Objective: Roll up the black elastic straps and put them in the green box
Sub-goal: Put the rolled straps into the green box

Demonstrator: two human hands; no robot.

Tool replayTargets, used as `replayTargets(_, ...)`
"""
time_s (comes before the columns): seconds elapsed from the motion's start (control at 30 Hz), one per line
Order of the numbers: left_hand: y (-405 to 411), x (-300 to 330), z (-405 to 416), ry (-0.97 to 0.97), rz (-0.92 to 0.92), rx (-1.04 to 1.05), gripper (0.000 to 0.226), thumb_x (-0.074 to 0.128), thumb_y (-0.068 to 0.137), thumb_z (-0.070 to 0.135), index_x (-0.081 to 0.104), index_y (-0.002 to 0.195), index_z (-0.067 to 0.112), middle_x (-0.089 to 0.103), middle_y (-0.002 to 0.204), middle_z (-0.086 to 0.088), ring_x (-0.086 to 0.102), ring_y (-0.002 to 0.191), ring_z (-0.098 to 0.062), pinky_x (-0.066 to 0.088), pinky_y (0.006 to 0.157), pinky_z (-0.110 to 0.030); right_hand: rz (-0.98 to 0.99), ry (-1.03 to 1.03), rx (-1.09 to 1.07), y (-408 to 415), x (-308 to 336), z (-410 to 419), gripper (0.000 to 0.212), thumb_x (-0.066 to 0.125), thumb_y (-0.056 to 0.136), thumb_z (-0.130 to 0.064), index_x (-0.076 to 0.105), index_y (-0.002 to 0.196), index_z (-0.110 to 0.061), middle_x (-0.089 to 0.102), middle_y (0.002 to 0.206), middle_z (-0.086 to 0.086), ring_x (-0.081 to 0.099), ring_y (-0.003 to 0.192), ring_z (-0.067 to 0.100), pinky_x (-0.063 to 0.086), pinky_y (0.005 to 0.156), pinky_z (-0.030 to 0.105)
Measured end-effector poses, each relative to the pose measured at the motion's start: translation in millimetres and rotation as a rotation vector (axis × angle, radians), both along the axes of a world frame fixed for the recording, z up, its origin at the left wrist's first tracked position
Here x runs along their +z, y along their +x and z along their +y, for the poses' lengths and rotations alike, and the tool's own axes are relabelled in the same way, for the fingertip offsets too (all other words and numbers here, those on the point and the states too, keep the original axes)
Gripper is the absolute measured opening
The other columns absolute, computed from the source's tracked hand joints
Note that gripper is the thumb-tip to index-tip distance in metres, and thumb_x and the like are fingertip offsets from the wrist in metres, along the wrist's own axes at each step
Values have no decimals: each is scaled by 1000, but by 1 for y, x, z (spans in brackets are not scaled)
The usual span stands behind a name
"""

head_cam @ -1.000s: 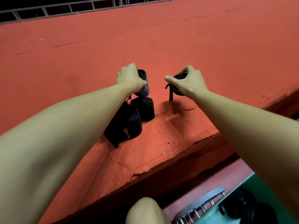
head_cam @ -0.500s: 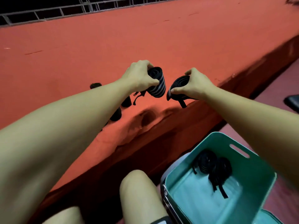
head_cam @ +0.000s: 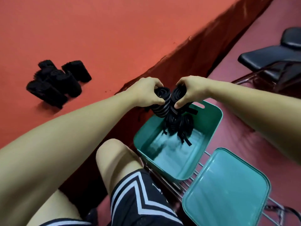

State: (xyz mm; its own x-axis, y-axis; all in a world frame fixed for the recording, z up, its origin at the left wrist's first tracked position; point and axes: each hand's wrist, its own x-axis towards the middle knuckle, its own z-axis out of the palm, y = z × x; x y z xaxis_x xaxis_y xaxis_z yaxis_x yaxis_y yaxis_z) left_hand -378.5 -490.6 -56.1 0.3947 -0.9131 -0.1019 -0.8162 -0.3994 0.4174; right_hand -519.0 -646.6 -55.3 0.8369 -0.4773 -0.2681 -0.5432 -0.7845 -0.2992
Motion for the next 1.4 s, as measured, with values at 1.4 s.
replayTargets(1.4, -54, -195, -43, 347, 94, 79, 78, 84, 82, 42, 45, 143, 10, 53, 139, -14, 57, 125, -36, 50, 100, -44, 236, 86, -292, -33, -177, 21, 56, 79, 84, -52, 40, 73, -13, 50, 73, 3, 56, 78, 27, 38, 59, 32)
